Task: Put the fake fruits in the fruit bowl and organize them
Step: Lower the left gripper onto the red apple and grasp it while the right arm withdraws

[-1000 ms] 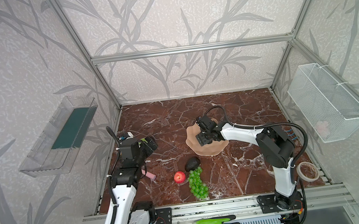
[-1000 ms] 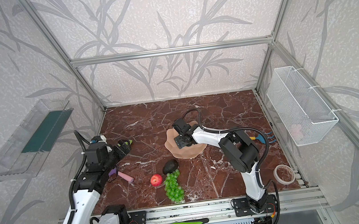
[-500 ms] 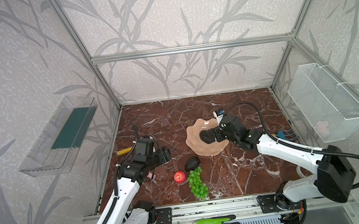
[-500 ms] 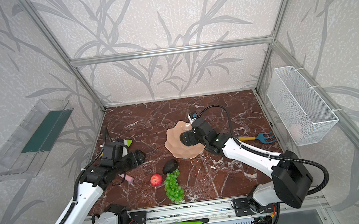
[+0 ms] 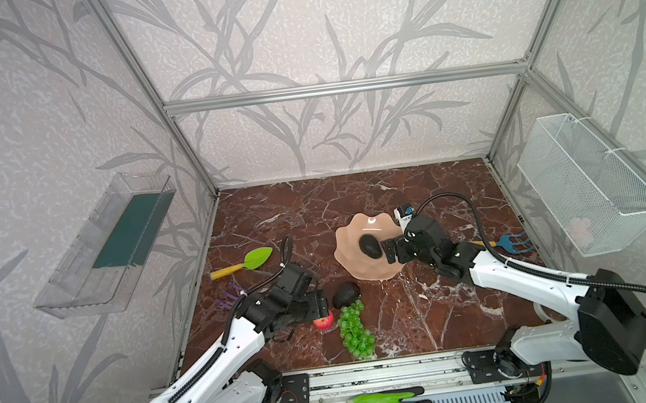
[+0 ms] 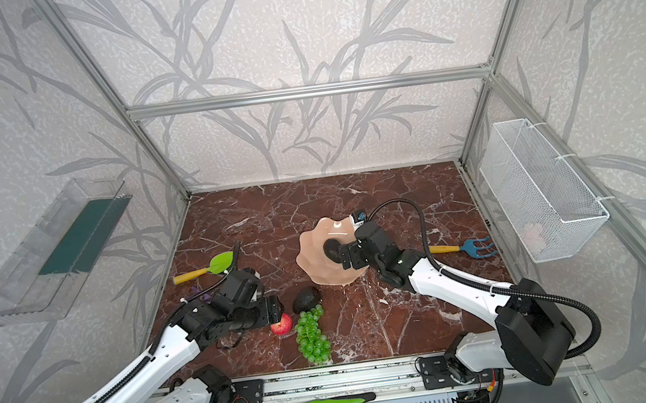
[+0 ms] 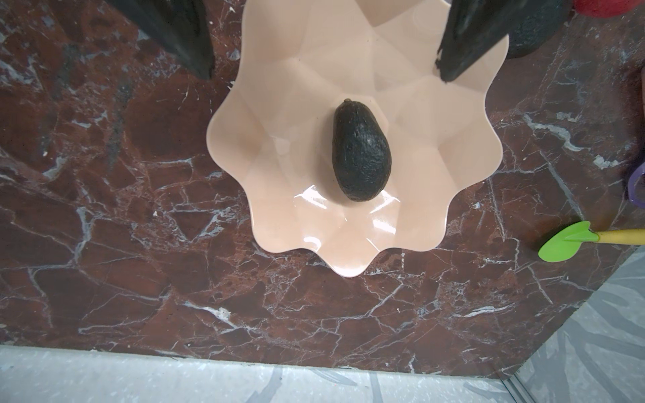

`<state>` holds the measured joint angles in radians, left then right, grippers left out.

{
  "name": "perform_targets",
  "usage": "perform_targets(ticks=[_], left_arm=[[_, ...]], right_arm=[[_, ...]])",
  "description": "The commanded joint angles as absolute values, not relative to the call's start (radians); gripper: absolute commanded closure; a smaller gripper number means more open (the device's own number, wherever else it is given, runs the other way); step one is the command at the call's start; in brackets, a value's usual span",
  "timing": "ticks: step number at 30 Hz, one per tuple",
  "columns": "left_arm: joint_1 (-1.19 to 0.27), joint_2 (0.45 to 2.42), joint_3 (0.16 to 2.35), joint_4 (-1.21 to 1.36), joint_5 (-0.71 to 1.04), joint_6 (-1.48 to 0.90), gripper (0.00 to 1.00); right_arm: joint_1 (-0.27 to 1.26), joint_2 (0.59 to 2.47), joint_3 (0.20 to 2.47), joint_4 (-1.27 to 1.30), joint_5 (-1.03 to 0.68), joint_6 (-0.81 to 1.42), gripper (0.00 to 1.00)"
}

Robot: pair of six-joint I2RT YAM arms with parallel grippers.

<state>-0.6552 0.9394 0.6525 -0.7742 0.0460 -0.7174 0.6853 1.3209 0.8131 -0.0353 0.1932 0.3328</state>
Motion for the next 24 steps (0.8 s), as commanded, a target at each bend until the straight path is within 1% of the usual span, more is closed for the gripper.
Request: perform_targets(ticks=[1,6,17,20,24], left_arm=[[-0.699,0.985,0.639,-0.762,-0.002,-0.762,0.13],[-0.741,1.053,0.630,-0.718,-0.007,-0.773,0.13],[-0.751,1.125,0.580,-0.639,0.004,-0.772,0.15],[-0.750,1.141,0.577,-0.631,0.003,-0.773,0.18],[-0.751,1.144,0.577,-0.630,-0.001,-0.773,0.26]], right_arm=[[0.680,1.292,0.792,0.000,0.198,0.350,0.01],[0.678,1.280,0.774,0.006,0.192,0.362,0.01],[0.679,1.273,0.756,0.010,0.194,0.370,0.01],[0.678,1.274,0.753,0.010,0.195,0.371,0.01],[0.677,1.275,0.750,0.014,0.195,0.371,0.01]])
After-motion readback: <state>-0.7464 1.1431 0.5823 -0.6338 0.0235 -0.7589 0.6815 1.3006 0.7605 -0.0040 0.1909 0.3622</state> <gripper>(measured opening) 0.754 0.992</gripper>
